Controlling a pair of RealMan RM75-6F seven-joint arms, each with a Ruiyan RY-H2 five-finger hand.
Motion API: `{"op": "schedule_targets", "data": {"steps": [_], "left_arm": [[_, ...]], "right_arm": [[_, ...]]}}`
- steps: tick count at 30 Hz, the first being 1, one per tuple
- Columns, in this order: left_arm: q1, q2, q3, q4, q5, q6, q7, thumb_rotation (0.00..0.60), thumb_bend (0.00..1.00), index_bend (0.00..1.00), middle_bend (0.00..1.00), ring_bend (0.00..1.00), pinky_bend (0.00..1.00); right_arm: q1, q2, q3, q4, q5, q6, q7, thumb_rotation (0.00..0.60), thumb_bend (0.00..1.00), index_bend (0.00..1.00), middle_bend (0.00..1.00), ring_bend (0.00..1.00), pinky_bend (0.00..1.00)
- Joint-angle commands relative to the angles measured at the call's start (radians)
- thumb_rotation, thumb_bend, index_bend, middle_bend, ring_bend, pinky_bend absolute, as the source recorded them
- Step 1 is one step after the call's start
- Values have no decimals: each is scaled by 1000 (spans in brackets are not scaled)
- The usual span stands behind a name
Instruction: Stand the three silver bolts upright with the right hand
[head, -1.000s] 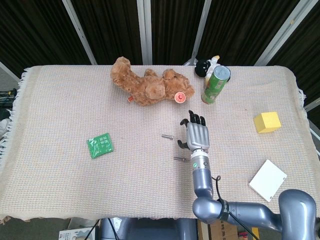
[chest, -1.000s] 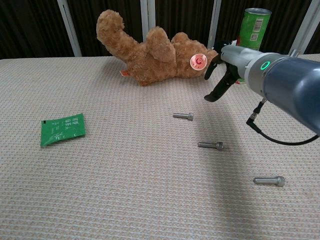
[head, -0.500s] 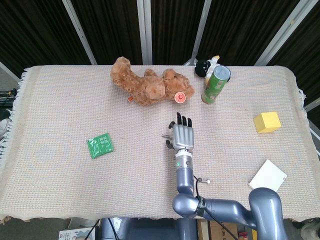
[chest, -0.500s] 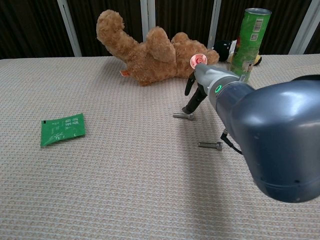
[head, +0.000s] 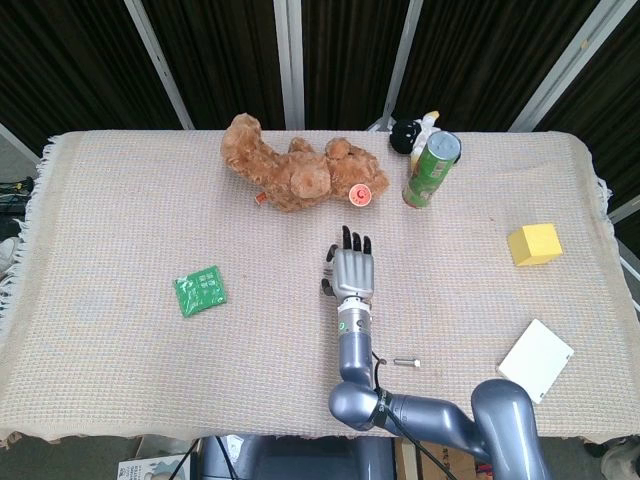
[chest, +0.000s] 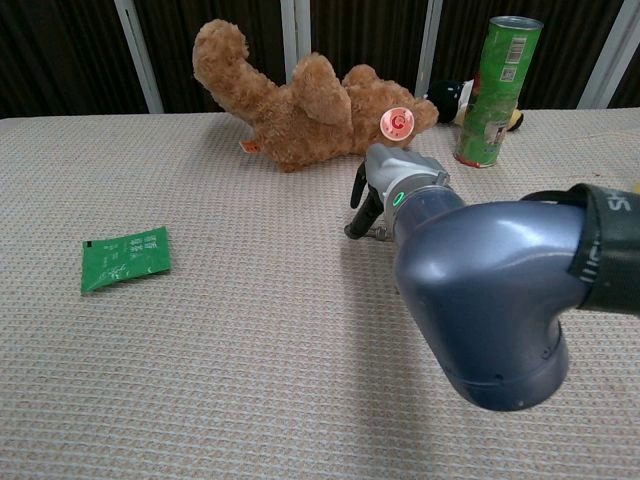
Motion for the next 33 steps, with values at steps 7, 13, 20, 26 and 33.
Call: {"op": "schedule_targets", "data": {"steps": [7,13,20,26,33], "left_arm": [[5,1,-3,-3,-6,7,-2,600,74,61,21,0,93],[6,2,-4,-1,-10,6,-4,600,74,61,21,0,93],[8,1,-7,-2,-15,7,-3,600,74,61,21,0,93],[7,1,-8,-3,-18,3,0,600,74,61,21,0,93],[6,2,-8,-8,-22,-2,5,600,74,62,20,0,93]], "right_arm": [[1,-26,12,63,-1,-44,10,600,322,474,0,77,61],[9,-45,26,118,-1,-80,18,600,329,483,2,78,61],[12,-60,41,161,4,-120,30,600,360,488,3,79,61],[14,-62,46,174,-5,-128,30,600,361,508,3,82,61],[7,-57,51,166,-11,-127,29,600,361,541,5,85,61]]}}
